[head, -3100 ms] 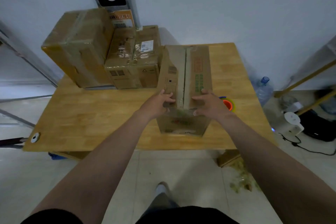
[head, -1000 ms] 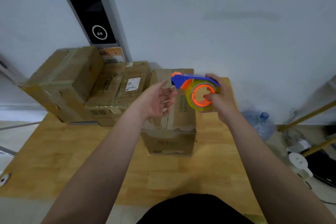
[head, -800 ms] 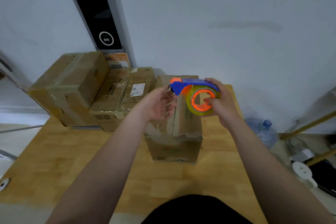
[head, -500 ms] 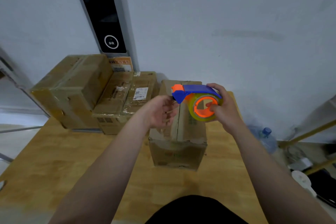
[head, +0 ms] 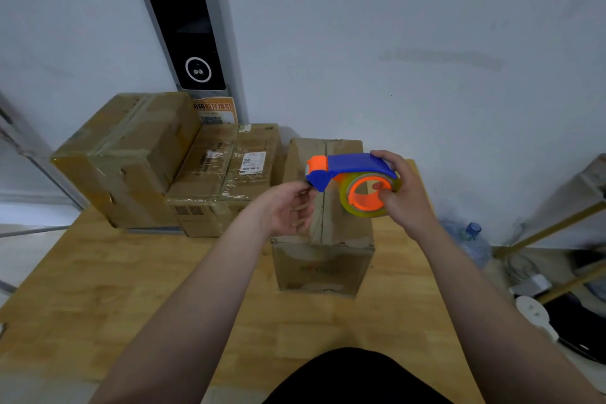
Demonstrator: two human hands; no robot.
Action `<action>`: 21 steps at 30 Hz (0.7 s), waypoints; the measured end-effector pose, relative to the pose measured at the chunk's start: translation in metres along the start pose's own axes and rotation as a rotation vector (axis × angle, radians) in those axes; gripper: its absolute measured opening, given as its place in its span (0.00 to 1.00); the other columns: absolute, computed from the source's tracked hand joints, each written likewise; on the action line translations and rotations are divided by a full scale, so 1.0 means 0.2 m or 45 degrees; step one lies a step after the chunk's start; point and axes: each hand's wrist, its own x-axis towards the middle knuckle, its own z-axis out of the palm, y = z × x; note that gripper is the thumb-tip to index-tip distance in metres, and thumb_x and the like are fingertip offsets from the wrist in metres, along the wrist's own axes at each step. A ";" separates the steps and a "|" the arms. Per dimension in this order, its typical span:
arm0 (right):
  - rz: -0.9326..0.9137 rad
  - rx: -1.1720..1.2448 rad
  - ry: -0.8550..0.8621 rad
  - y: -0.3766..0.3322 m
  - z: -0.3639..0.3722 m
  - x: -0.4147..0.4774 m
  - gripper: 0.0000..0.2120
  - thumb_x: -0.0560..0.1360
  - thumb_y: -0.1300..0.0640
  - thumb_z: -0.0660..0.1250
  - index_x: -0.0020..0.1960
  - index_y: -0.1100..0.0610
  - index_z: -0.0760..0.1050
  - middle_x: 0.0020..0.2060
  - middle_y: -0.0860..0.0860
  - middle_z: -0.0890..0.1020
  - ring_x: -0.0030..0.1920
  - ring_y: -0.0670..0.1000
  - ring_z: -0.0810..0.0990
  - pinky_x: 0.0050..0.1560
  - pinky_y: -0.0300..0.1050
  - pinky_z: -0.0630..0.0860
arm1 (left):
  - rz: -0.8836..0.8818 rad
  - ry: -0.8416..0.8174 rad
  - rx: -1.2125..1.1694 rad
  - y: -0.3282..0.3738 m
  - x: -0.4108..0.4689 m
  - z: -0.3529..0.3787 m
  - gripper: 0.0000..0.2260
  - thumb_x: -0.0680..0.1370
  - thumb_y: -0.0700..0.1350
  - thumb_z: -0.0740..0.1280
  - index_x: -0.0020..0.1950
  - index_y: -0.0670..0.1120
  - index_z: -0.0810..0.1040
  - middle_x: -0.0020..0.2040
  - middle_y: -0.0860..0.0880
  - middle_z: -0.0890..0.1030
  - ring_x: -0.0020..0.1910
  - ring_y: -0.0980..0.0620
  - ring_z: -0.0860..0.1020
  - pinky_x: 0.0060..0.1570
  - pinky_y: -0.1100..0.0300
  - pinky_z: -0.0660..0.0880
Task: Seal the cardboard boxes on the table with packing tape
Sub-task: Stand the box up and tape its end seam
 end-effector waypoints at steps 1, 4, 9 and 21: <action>-0.018 -0.030 -0.006 0.00 0.00 -0.01 0.36 0.70 0.73 0.63 0.71 0.43 0.71 0.67 0.46 0.74 0.67 0.45 0.73 0.66 0.55 0.76 | 0.023 0.042 0.049 -0.01 0.01 0.00 0.07 0.80 0.50 0.70 0.44 0.49 0.81 0.41 0.54 0.83 0.42 0.54 0.80 0.41 0.57 0.77; -0.059 -0.096 -0.036 0.01 0.00 -0.05 0.41 0.73 0.71 0.64 0.77 0.39 0.61 0.70 0.47 0.70 0.69 0.41 0.69 0.66 0.40 0.72 | 0.124 0.211 0.181 -0.06 0.05 0.00 0.04 0.79 0.48 0.71 0.50 0.48 0.81 0.44 0.53 0.86 0.50 0.51 0.83 0.50 0.53 0.79; -0.184 -0.278 -0.168 0.08 0.01 -0.12 0.47 0.71 0.71 0.67 0.79 0.37 0.57 0.57 0.53 0.70 0.57 0.46 0.74 0.59 0.30 0.69 | 0.284 0.318 0.263 -0.13 0.13 -0.04 0.04 0.82 0.43 0.67 0.47 0.47 0.80 0.40 0.51 0.82 0.39 0.54 0.77 0.42 0.57 0.75; -0.378 -0.582 -0.145 0.24 -0.06 -0.21 0.45 0.69 0.73 0.67 0.78 0.40 0.62 0.59 0.50 0.68 0.57 0.51 0.72 0.52 0.56 0.78 | 0.609 0.506 0.732 -0.25 0.22 -0.13 0.11 0.85 0.47 0.63 0.50 0.46 0.82 0.42 0.53 0.81 0.41 0.56 0.77 0.36 0.60 0.67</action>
